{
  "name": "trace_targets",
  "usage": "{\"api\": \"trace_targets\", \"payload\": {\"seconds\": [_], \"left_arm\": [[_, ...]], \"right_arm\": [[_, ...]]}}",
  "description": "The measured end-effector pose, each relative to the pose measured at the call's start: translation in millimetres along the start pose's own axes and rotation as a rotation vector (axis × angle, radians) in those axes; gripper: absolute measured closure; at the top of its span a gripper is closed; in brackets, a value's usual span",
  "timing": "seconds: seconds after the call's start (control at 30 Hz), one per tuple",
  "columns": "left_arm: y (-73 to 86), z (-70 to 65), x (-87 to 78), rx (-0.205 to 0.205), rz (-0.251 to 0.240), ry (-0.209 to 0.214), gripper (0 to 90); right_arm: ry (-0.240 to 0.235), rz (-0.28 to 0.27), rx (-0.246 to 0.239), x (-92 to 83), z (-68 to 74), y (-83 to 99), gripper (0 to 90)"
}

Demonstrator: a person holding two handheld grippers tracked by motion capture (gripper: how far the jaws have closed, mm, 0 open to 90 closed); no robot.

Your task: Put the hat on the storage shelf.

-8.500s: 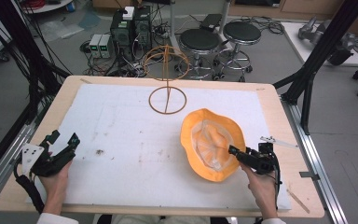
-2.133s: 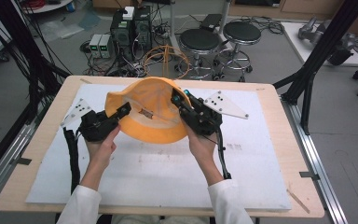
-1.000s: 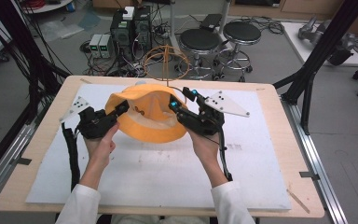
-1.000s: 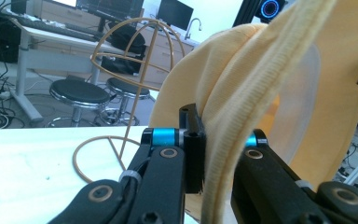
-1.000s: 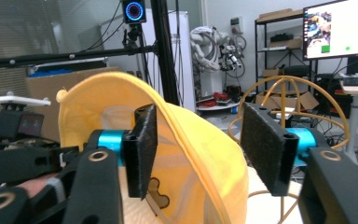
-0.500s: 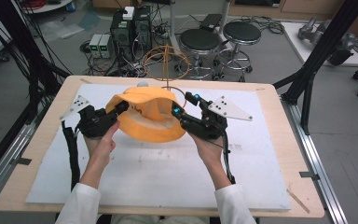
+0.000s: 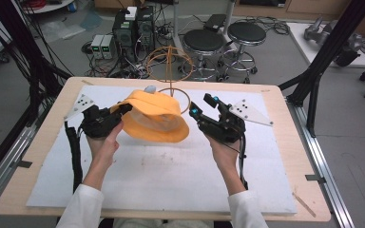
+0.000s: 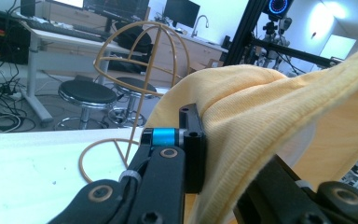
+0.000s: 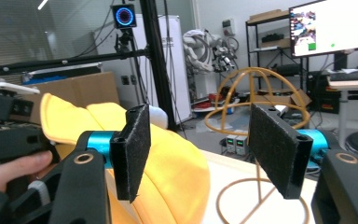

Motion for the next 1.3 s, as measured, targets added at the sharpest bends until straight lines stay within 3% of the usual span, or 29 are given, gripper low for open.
{"api": "trace_targets", "payload": {"seconds": [0.3, 0.47, 0.57, 0.7, 1.0, 1.3], "left_arm": [[-1.8, -1.4, 2.2, 0.007, -0.007, -0.001, 87.3], [-3.2, -0.6, 1.4, 0.010, -0.018, -0.005, 87.3], [-4.0, 0.2, 0.7, 0.016, -0.023, -0.006, 87.2], [-4.3, 0.4, 0.7, 0.018, -0.029, -0.011, 87.3], [-5.6, 1.0, 1.7, 0.035, -0.054, -0.006, 87.2], [-10.2, 2.7, 2.5, 0.053, -0.087, -0.018, 87.2]], "right_arm": [[0.083, 0.010, -0.006, -19.2, -15.1, 3.5, 35.9], [0.193, 0.032, -0.035, -31.3, -21.2, 5.5, 26.3], [0.272, 0.085, -0.057, -39.0, -25.7, 12.3, 19.2], [0.340, 0.126, -0.066, -53.0, -32.8, 25.9, 12.0], [0.425, 0.192, -0.052, -85.7, -43.8, 55.5, 11.1], [0.474, 0.240, -0.053, -113.5, -47.1, 88.5, 11.1]]}}
Point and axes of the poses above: each handheld gripper's, and its own axes: x roughly forward along the jaws, y roughly out of its underside, z roughly to its left, the point moved 5 cm from there along x, roughly forward along the jaws, and after that the axes turned 13 degrees about -x, right-handed, at the moved point
